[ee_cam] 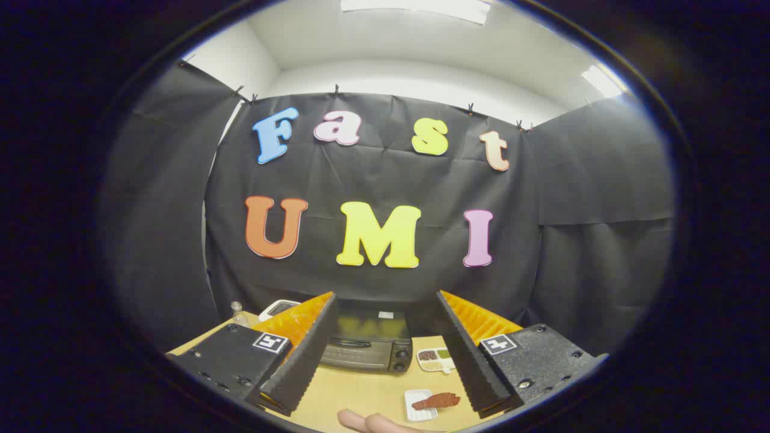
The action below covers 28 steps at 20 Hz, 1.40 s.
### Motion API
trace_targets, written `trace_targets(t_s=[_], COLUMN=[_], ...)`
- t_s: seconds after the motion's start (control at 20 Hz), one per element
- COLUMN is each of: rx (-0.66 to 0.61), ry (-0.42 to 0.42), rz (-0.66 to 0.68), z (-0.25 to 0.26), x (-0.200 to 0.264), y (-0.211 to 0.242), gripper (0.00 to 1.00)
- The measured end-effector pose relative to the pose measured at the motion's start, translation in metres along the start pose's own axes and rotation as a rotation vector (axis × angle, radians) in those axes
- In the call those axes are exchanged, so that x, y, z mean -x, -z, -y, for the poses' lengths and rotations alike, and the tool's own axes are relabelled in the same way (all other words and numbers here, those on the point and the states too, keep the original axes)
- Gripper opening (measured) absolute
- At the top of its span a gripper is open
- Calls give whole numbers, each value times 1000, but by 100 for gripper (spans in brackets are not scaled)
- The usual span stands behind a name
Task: Open the toaster oven, put the food inside, and close the toaster oven door.
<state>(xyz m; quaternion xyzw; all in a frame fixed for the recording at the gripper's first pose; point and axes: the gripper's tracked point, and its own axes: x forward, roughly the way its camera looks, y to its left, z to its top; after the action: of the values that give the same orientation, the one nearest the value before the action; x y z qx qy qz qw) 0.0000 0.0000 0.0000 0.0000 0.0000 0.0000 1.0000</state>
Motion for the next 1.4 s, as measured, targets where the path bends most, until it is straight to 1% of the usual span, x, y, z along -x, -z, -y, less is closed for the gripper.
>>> trace_targets(t_s=[0.15, 0.25, 0.6, 0.85, 1.05, 1.2, 1.4], rx=[-18, -19, -38, -23, -25, -5, -21], ry=[22, 34, -3, 15, 7, 11, -49], rz=[15, 8, -52, -27, -37, -50, -42], z=[-2, -5, -29, -34, -45, -53, -79], x=[0, -3, -11, -10, -14, -29, -68], y=[-7, -2, 13, 7, 20, 35, 59], gripper=[100, 100, 100, 100, 100, 100, 100])
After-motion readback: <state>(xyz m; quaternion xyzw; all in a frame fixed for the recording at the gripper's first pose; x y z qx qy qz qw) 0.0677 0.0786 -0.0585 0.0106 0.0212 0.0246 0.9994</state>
